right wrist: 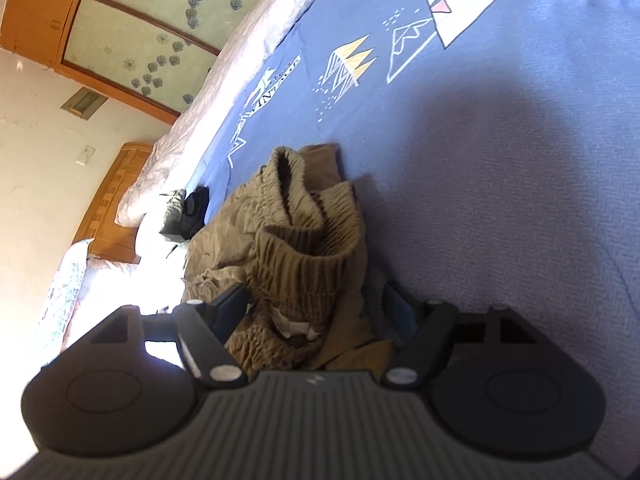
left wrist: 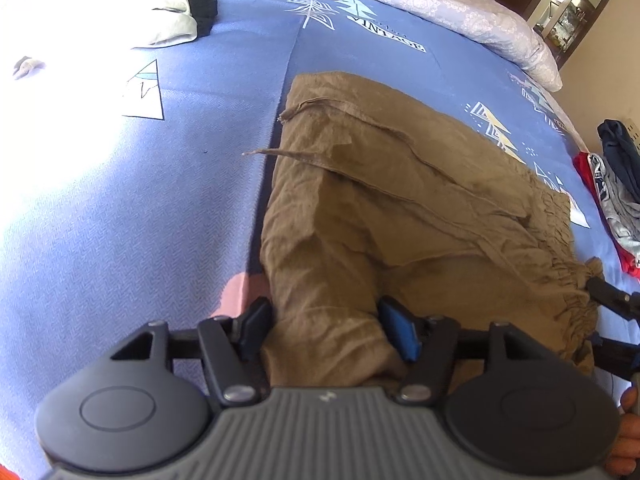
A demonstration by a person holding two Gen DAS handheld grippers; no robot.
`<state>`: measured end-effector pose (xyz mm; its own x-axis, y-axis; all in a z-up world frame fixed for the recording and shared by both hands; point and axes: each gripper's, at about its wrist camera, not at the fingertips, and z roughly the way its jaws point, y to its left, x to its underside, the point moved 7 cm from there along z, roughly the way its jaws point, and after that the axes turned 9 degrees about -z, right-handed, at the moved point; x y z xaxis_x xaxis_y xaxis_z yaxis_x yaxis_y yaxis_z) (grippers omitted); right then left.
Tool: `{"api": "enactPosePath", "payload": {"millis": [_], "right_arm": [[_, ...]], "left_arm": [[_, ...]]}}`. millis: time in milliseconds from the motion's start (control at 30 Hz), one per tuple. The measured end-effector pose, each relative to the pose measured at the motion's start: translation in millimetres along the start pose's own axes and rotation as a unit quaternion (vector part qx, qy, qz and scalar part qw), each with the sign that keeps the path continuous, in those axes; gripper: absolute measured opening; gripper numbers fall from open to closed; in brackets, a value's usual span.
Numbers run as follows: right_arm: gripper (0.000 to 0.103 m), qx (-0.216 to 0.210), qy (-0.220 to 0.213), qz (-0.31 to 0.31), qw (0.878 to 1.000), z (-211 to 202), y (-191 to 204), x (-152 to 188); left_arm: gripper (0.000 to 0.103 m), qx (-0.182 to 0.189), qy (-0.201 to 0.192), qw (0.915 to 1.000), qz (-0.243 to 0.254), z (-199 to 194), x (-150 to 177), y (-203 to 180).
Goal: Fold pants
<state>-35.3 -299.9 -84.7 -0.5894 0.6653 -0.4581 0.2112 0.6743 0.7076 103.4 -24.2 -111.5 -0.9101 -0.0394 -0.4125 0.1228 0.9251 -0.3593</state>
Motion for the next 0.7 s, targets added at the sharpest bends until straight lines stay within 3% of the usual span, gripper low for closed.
{"api": "enactPosePath", "payload": {"millis": [200, 367, 700], "right_arm": [[0.084, 0.017, -0.021, 0.026, 0.999, -13.1, -11.0, -8.4], [0.085, 0.007, -0.022, 0.057, 0.998, -16.0, -19.9, -12.6], [0.091, 0.021, 0.015, -0.005, 1.000, 10.8, 2.1, -11.8]], "left_arm": [[0.063, -0.004, 0.000, 1.0000, 0.004, 0.5, 0.6, -1.9], [0.064, -0.009, -0.001, 0.9999, 0.010, 1.5, 1.6, -4.5], [0.071, -0.011, -0.001, 0.9998, 0.018, 4.0, 2.0, -8.4]]}}
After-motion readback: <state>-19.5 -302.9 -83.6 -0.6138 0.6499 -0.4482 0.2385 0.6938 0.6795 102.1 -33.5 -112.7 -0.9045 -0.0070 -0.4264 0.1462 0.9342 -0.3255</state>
